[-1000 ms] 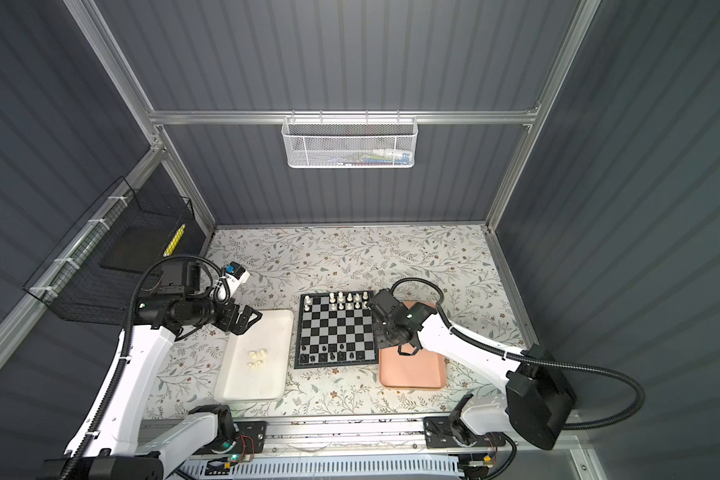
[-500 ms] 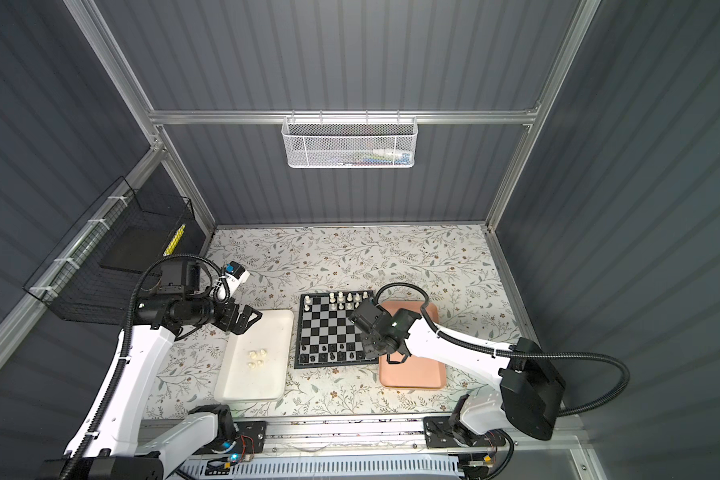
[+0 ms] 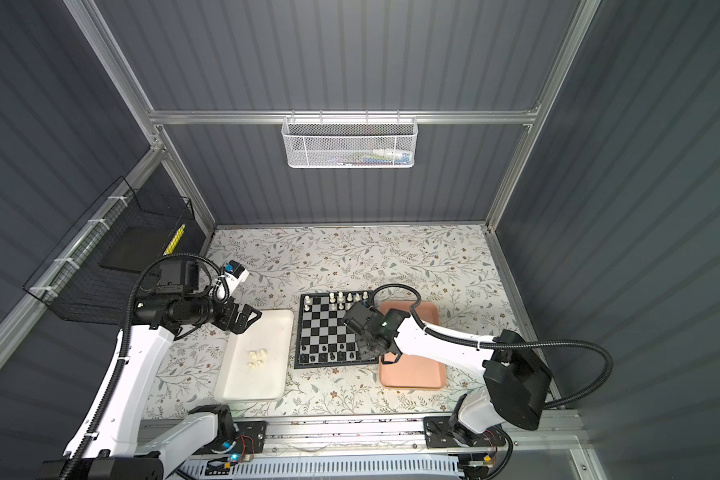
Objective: Set up the chess pieces on the board
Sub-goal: 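Carry the black pawn over the chessboard's near edge, then lower the black pawn onto the empty square beside the black pawns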
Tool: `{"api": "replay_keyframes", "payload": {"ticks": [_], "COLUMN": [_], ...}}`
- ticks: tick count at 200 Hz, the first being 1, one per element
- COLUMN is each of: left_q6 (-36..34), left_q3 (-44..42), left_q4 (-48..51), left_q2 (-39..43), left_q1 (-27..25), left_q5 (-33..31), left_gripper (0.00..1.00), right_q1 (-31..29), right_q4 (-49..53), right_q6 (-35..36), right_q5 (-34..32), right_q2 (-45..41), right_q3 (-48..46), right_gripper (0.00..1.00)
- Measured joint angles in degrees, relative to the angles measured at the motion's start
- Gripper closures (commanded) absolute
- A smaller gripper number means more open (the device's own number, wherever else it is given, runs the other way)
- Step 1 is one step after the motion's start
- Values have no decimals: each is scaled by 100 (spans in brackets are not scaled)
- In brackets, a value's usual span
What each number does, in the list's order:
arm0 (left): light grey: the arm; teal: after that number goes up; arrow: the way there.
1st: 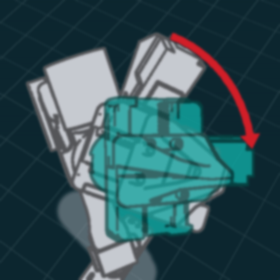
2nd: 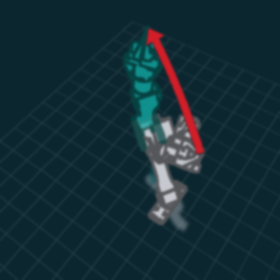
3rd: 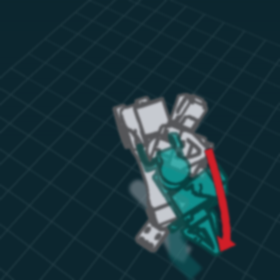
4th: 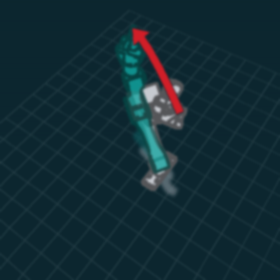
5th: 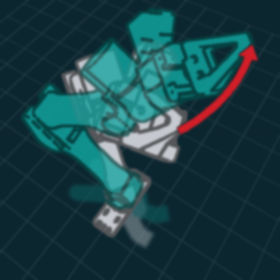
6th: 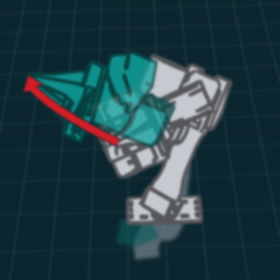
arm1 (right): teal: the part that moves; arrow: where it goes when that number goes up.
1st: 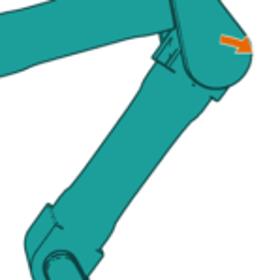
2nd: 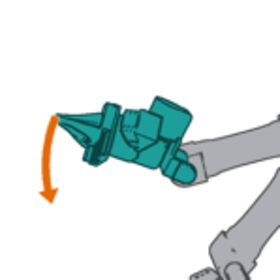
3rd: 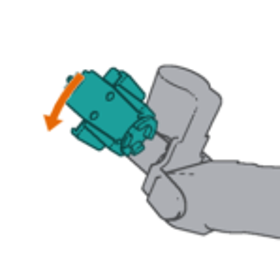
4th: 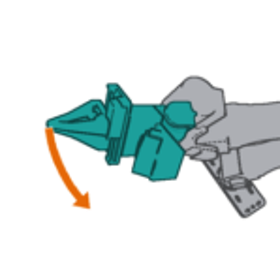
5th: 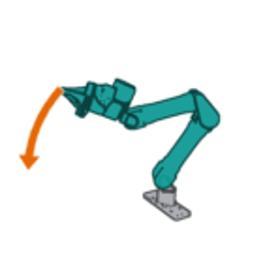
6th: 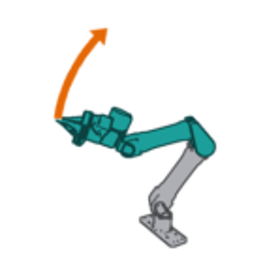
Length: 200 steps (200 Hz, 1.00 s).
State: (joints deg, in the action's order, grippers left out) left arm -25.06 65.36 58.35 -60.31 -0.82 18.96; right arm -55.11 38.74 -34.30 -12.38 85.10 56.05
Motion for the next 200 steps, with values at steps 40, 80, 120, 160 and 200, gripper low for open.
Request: {"api": "replay_keyframes", "payload": {"ticks": [40, 80, 120, 160, 200], "left_q6": [0, 0, 4, 4, 15], "left_q3": [0, 0, 0, 0, 0], "left_q4": [48, 57, 57, 55, 55], "left_q2": [-2, 0, -2, -2, -2], "left_q1": [0, 0, 0, 0, 0], "left_q5": [-2, 0, 0, -2, 0], "left_gripper": [0, 1, 0, 0, 0], "right_q1": [-7, -7, -7, -7, -7], "right_q4": [-127, -267, -334, -358, -459], "right_q6": [4, 2, 2, -4, -55], "right_q5": [48, 70, 68, 76, 127], "right_q2": [214, 317, 522, 540, 538], "right_q3": [0, 0, 0, -7, -129], "right_gripper": [88, 87, 87, 87, 87]}}
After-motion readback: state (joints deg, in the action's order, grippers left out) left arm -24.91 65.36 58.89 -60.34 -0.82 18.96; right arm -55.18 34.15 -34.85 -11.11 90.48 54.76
